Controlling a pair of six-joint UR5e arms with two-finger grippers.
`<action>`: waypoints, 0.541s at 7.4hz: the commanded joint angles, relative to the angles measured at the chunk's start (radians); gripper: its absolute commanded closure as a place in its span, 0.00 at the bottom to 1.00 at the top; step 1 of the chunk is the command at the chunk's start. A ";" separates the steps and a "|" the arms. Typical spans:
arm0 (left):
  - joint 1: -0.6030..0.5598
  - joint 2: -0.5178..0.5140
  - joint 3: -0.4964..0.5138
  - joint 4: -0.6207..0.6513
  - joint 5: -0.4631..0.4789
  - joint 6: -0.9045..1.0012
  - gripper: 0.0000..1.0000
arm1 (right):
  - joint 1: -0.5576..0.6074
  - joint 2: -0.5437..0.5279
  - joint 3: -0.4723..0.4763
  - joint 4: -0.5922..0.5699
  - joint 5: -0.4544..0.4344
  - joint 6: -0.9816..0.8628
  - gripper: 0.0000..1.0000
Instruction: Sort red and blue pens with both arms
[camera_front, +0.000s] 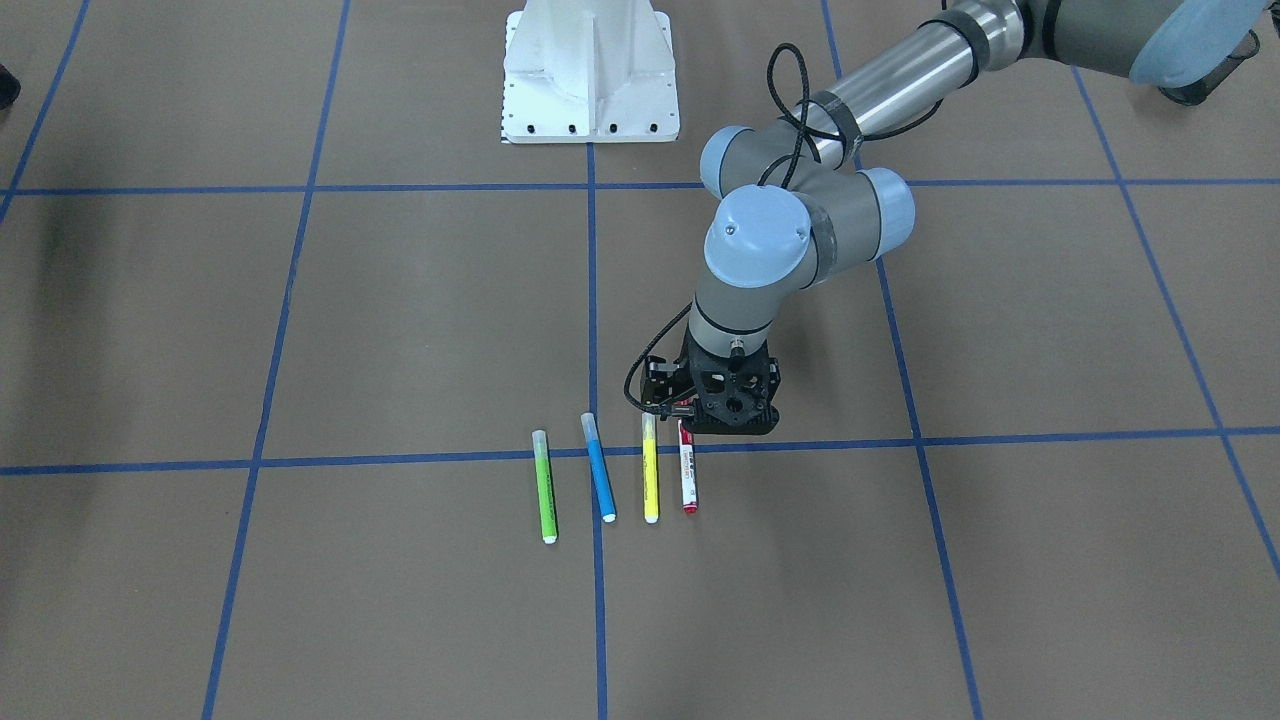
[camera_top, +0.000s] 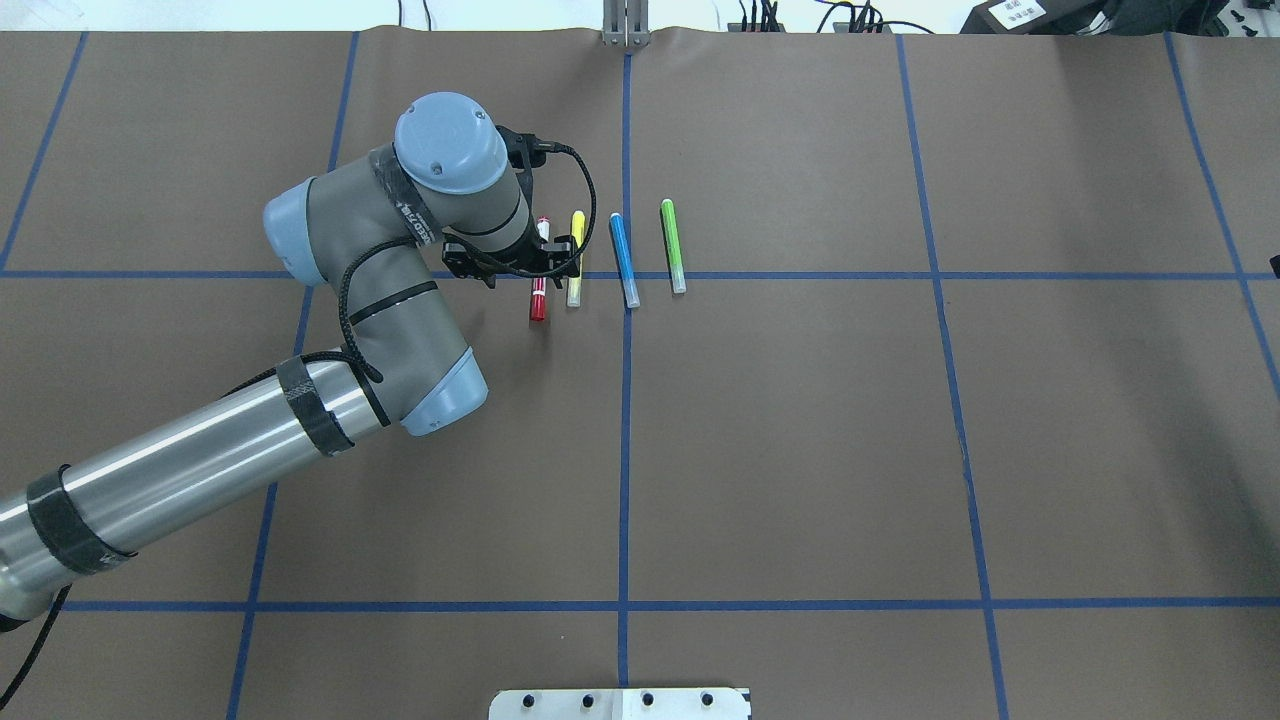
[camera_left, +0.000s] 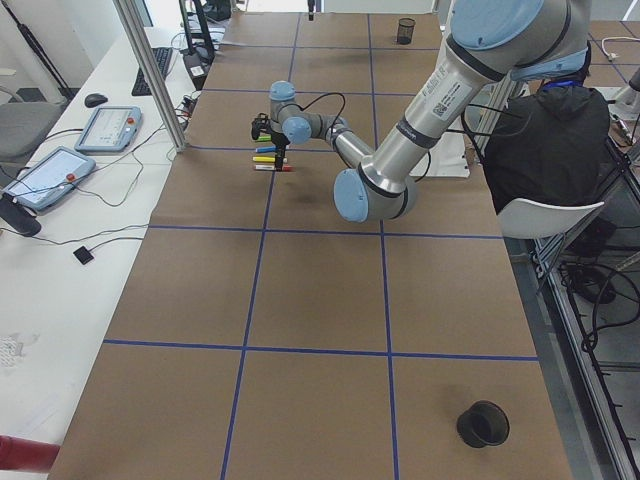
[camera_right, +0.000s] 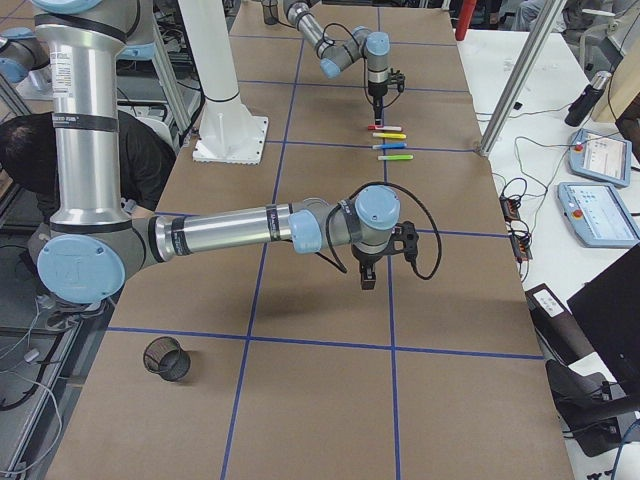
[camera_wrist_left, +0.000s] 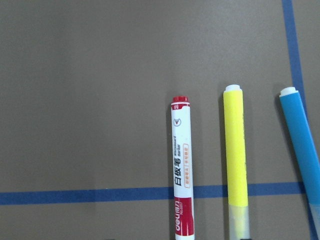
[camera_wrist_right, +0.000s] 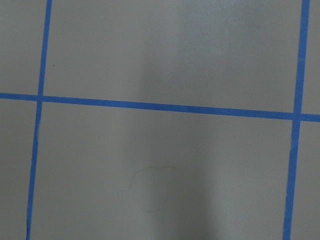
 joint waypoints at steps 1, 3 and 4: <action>0.012 -0.002 0.028 -0.003 0.002 -0.003 0.26 | 0.000 0.000 0.000 0.001 0.004 0.001 0.00; 0.017 -0.005 0.038 -0.003 0.002 -0.001 0.37 | 0.000 0.000 0.000 0.001 0.005 0.001 0.00; 0.018 -0.011 0.040 -0.003 0.002 -0.001 0.40 | 0.000 0.000 0.000 0.001 0.005 0.001 0.00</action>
